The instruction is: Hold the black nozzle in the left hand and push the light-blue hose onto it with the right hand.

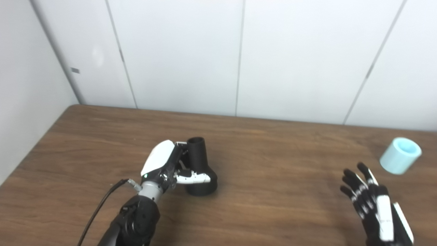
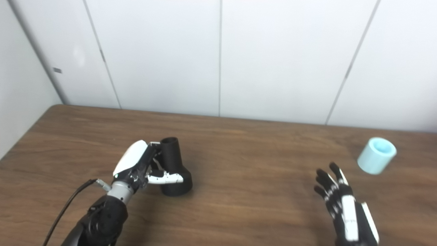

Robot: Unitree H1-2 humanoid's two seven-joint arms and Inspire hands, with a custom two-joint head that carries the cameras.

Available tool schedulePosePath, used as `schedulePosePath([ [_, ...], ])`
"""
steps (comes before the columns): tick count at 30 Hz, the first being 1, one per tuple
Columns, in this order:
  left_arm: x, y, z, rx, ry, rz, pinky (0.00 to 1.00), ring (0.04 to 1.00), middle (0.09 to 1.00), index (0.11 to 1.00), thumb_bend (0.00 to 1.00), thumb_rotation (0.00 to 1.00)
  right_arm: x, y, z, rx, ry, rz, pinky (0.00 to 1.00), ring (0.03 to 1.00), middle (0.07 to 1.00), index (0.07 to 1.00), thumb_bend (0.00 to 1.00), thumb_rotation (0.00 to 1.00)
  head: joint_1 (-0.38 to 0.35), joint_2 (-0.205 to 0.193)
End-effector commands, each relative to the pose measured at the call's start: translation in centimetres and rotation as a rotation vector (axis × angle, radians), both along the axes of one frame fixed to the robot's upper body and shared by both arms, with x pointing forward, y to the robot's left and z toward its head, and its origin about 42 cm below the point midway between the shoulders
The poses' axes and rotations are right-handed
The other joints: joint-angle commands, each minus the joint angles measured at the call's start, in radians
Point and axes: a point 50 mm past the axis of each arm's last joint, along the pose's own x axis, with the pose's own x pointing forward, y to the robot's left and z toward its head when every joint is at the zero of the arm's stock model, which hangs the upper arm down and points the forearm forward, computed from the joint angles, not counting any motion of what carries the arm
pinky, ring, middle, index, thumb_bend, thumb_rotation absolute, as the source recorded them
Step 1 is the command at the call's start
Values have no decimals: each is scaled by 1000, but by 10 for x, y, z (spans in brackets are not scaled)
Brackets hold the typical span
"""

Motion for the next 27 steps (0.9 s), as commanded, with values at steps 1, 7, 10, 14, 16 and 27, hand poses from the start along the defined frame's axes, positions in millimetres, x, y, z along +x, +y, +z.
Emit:
schedulePosePath([
  [1,-2,-5,16,14,-54,-4,533,587,503,480,524,0,-1,0,18,-22,-69,-9,845,893,874,934,595,970,-6,3],
  [7,-14,-22,16,7,-37,-58,553,598,509,475,523,0,-5,0,24,-50,-66,-8,857,908,890,948,589,1000,-26,11],
  [10,-20,-29,14,14,-42,-81,618,615,508,476,523,0,-5,1,26,-45,-72,-7,894,922,895,960,598,993,-33,14],
  [14,-26,-36,11,23,-58,-102,667,635,510,478,523,0,-5,1,26,-40,-73,-9,892,916,890,963,585,983,-33,16],
  [16,-28,-39,11,38,-66,-115,701,642,513,476,523,0,-5,1,26,-42,-72,-11,880,912,885,965,583,988,-33,18],
  [27,-31,-50,9,30,-63,-128,736,638,487,488,525,0,-3,1,26,-20,-79,-15,876,913,892,955,583,974,-75,29],
])
